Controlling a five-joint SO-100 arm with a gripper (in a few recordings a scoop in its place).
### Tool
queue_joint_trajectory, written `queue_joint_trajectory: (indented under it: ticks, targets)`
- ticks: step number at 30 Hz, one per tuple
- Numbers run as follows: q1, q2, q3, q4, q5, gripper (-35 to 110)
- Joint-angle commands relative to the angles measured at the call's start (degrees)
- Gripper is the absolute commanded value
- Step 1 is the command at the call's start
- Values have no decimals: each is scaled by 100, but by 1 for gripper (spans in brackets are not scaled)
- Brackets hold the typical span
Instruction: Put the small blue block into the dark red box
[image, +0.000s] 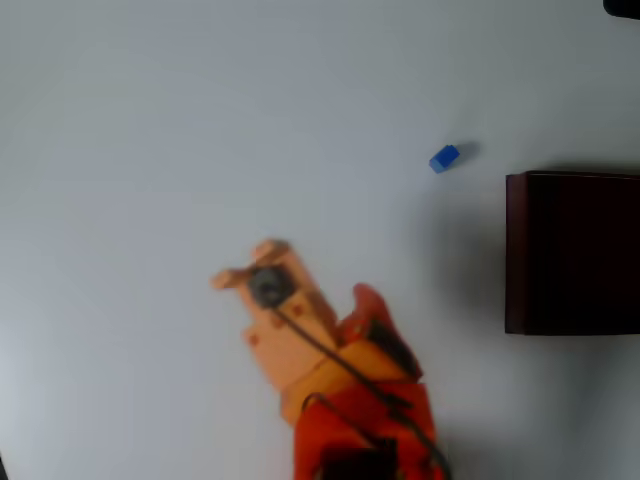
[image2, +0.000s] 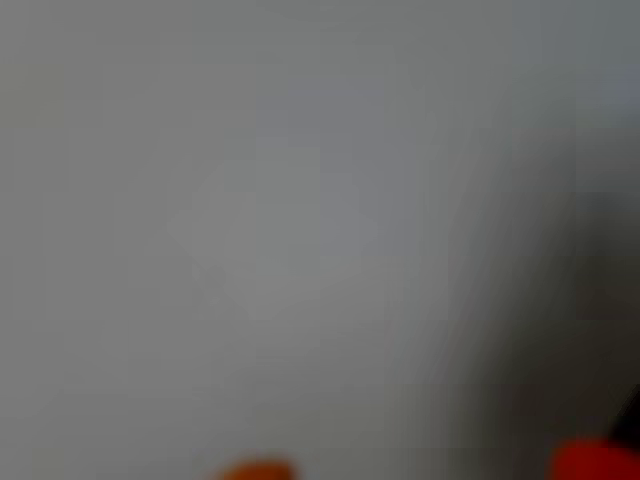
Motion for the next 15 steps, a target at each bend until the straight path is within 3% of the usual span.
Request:
queue_joint_trajectory:
  ticks: [1, 7, 15]
  targets:
    - [475, -984, -1213, 369, 580, 14]
    - [976, -2795, -2795, 1055, 1898, 19]
    - [1116, -3419, -3199, 1151, 4395, 23]
